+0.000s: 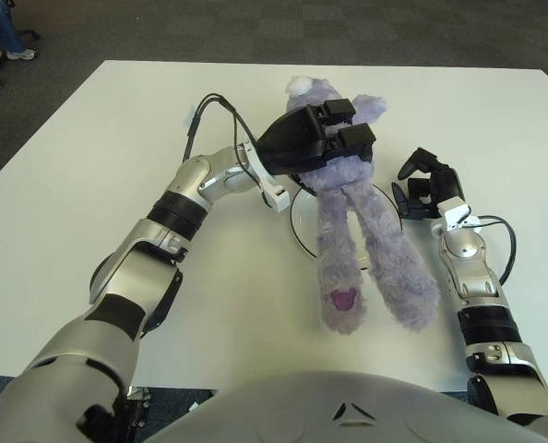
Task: Put the doll into the plate.
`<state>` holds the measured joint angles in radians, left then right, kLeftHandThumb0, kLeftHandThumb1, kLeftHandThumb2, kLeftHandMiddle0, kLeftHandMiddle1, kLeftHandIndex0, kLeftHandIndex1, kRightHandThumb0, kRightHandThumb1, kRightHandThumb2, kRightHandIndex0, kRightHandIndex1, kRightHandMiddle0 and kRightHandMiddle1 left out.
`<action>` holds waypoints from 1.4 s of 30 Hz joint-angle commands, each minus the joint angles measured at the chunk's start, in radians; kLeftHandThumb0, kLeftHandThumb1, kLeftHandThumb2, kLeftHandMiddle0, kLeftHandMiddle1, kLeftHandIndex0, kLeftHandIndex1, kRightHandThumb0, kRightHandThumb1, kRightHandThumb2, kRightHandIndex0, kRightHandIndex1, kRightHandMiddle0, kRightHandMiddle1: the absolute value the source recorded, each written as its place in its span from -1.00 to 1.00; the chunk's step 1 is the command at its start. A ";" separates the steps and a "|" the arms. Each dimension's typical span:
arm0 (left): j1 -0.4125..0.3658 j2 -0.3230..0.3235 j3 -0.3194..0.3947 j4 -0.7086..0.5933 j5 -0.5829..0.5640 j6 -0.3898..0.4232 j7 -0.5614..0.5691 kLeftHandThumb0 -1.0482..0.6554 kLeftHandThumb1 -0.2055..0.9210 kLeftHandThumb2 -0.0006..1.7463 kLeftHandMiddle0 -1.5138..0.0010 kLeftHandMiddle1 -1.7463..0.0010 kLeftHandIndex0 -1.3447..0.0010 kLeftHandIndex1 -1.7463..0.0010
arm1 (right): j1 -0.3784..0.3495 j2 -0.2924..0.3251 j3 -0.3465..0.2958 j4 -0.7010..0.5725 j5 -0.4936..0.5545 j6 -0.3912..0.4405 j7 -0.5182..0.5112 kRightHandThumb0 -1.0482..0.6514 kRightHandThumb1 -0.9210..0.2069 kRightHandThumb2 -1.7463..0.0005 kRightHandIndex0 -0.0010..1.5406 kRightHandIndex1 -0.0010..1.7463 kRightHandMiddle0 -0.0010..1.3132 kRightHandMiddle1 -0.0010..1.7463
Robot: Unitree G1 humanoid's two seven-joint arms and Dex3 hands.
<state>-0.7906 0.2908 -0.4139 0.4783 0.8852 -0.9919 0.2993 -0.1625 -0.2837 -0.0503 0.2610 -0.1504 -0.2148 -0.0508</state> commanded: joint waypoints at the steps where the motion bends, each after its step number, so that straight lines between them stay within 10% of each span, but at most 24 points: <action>1: -0.025 0.003 -0.010 -0.004 0.008 0.002 0.018 0.23 -0.34 0.59 -0.09 -0.62 0.16 -1.00 | 0.040 -0.002 0.014 0.047 -0.024 0.044 0.010 -0.31 -0.02 -0.43 0.42 1.00 -0.13 1.00; 27: -0.007 -0.001 -0.029 -0.006 -0.022 -0.032 0.010 0.23 -0.50 0.83 -0.01 -1.00 0.13 -1.00 | 0.023 -0.007 0.013 0.084 -0.018 0.045 0.016 -0.31 -0.03 -0.42 0.42 1.00 -0.14 1.00; 37: 0.001 -0.008 -0.035 0.005 -0.095 -0.038 -0.058 0.23 -0.11 0.41 0.05 -0.58 0.21 -1.00 | 0.033 -0.009 0.021 0.065 -0.048 0.056 -0.010 -0.30 -0.08 -0.38 0.37 1.00 -0.17 1.00; 42: 0.016 -0.007 -0.050 0.000 -0.212 -0.019 -0.193 0.23 0.21 0.24 0.37 -0.86 0.44 -0.98 | 0.030 -0.010 0.024 0.061 -0.058 0.067 -0.014 -0.30 -0.11 -0.36 0.34 1.00 -0.19 1.00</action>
<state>-0.7887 0.2822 -0.4509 0.4800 0.7437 -1.0261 0.1773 -0.1786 -0.2925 -0.0412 0.2811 -0.1820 -0.2136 -0.0756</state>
